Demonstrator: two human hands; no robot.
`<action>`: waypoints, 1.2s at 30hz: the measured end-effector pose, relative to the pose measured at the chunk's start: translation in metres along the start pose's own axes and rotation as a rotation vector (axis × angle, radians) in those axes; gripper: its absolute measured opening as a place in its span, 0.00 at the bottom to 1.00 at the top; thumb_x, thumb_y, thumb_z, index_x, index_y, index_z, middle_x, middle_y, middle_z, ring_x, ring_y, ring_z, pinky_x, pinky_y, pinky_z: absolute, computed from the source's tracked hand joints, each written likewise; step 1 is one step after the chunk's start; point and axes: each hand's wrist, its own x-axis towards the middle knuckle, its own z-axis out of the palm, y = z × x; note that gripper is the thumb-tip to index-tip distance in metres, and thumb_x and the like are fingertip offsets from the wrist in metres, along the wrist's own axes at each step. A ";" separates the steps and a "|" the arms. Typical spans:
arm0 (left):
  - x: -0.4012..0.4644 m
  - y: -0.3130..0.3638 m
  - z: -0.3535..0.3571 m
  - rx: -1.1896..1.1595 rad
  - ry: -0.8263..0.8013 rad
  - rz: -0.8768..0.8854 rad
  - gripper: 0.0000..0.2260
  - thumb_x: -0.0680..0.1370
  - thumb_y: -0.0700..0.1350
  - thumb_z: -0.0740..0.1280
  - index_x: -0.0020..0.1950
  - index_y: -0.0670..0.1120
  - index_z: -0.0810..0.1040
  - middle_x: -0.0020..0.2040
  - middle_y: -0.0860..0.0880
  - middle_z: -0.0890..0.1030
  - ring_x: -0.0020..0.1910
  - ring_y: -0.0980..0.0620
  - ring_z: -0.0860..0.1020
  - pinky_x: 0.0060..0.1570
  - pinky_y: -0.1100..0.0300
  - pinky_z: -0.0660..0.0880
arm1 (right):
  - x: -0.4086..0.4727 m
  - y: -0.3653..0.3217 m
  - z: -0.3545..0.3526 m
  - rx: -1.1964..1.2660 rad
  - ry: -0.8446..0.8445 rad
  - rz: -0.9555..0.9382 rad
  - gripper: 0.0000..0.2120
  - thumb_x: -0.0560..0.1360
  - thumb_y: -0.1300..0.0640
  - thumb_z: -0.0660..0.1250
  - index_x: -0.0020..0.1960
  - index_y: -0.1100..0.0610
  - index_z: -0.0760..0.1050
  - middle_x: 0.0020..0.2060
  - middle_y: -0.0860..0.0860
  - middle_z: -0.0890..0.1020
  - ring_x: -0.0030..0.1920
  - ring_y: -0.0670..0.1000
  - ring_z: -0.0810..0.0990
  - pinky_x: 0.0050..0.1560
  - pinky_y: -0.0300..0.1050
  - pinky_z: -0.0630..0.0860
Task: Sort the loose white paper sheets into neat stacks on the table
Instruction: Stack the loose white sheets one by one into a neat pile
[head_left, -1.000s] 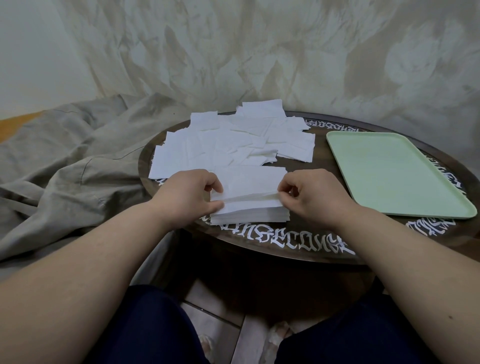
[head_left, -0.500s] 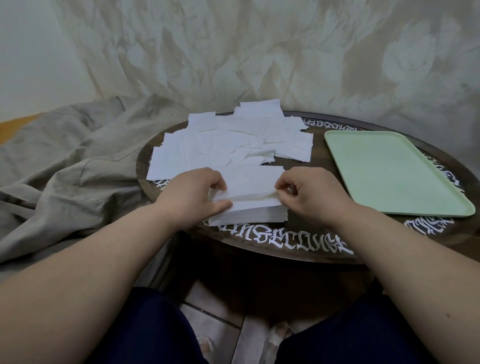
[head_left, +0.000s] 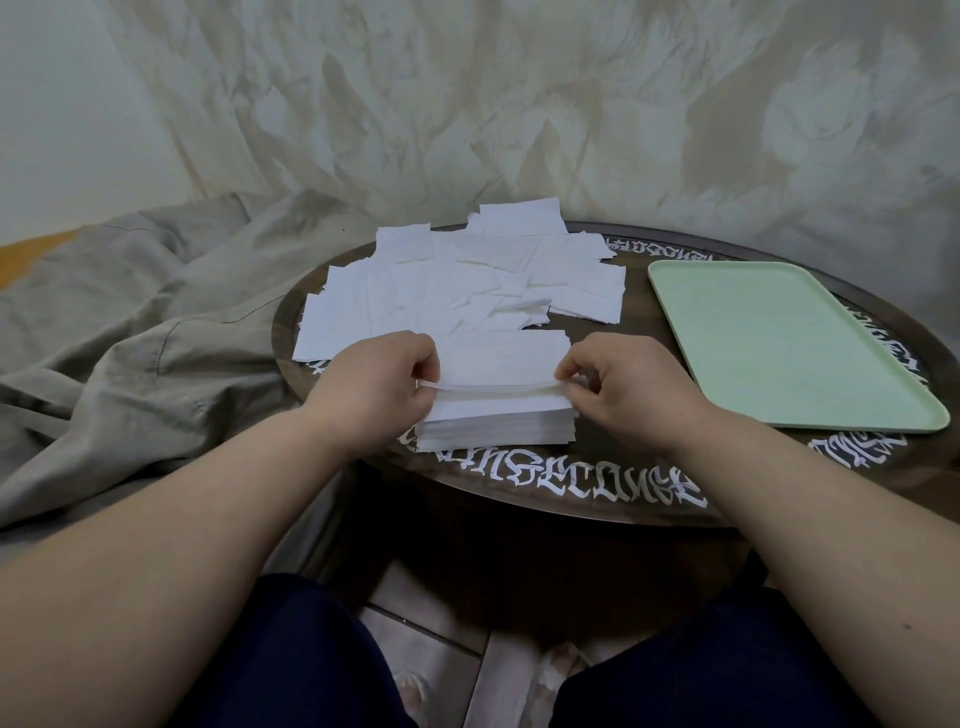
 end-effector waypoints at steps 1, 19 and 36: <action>0.000 0.001 -0.002 -0.013 0.025 0.003 0.06 0.71 0.38 0.65 0.42 0.49 0.73 0.43 0.53 0.78 0.44 0.51 0.74 0.45 0.57 0.71 | 0.000 -0.001 -0.001 0.010 0.054 -0.004 0.05 0.73 0.60 0.67 0.48 0.55 0.81 0.40 0.47 0.79 0.43 0.49 0.76 0.46 0.44 0.73; -0.010 -0.006 -0.006 -0.034 -0.145 0.128 0.07 0.68 0.53 0.68 0.39 0.55 0.71 0.44 0.54 0.76 0.44 0.54 0.75 0.48 0.57 0.73 | -0.007 -0.001 -0.006 0.016 -0.032 -0.011 0.03 0.72 0.58 0.67 0.40 0.52 0.78 0.35 0.44 0.77 0.37 0.46 0.75 0.43 0.44 0.74; -0.006 -0.002 -0.001 0.014 -0.104 0.196 0.10 0.70 0.50 0.73 0.39 0.55 0.71 0.44 0.54 0.76 0.42 0.55 0.74 0.44 0.60 0.69 | -0.005 -0.004 -0.005 0.017 -0.054 -0.020 0.06 0.71 0.57 0.67 0.38 0.47 0.74 0.35 0.43 0.75 0.39 0.47 0.75 0.43 0.44 0.74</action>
